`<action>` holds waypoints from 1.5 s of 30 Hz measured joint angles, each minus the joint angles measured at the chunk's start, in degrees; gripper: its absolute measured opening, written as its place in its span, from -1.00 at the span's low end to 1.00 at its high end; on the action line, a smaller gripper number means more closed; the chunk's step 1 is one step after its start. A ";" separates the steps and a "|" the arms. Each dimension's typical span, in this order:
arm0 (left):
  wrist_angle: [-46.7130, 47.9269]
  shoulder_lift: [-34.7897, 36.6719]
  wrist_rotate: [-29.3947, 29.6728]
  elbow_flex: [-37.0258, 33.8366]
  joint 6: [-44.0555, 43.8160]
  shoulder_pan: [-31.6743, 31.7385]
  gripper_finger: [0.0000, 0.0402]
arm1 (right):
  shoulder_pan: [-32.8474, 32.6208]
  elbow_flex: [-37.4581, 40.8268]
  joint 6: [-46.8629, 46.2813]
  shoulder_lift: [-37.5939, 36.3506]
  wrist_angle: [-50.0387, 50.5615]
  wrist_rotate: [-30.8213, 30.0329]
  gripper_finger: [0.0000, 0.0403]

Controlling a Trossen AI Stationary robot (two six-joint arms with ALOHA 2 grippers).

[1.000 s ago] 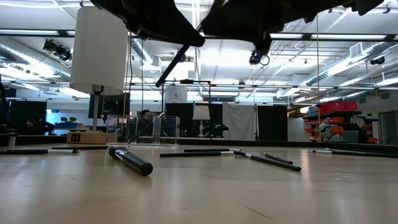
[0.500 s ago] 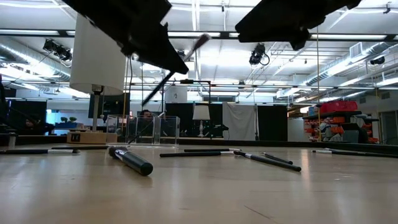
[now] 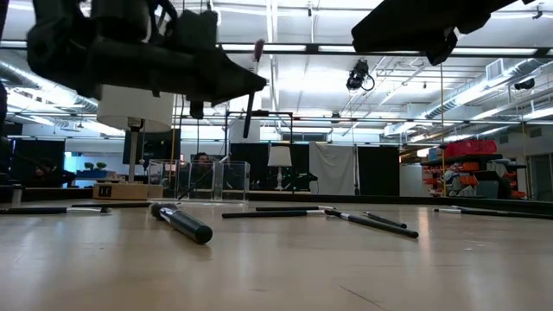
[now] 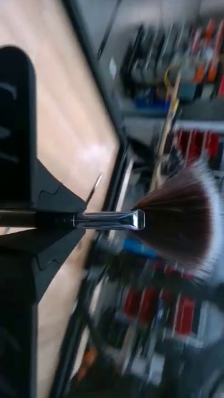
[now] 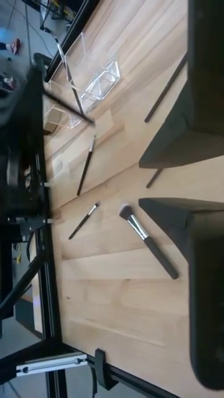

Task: Put items in baskets/containers
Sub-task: Put the highlighter brush into the transparent organizer

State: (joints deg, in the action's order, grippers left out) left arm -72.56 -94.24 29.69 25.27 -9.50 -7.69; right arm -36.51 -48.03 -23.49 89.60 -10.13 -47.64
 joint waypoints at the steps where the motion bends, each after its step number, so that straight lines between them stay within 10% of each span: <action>1: 0.05 0.00 0.06 0.36 0.19 1.62 -0.88 | 0.00 0.00 -0.03 0.00 0.00 0.00 -0.57; 17: 15.69 -0.04 10.78 7.11 8.67 14.79 -0.88 | 0.26 0.00 -0.24 0.00 -0.53 0.02 -0.58; 45: 31.29 -0.33 0.37 7.11 -0.55 22.41 -0.82 | 0.26 0.00 -0.07 0.00 -1.42 0.05 -0.58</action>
State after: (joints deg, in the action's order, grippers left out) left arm -41.28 -94.56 30.06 32.38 -10.05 14.72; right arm -36.25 -48.03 -23.55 89.60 -11.55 -47.59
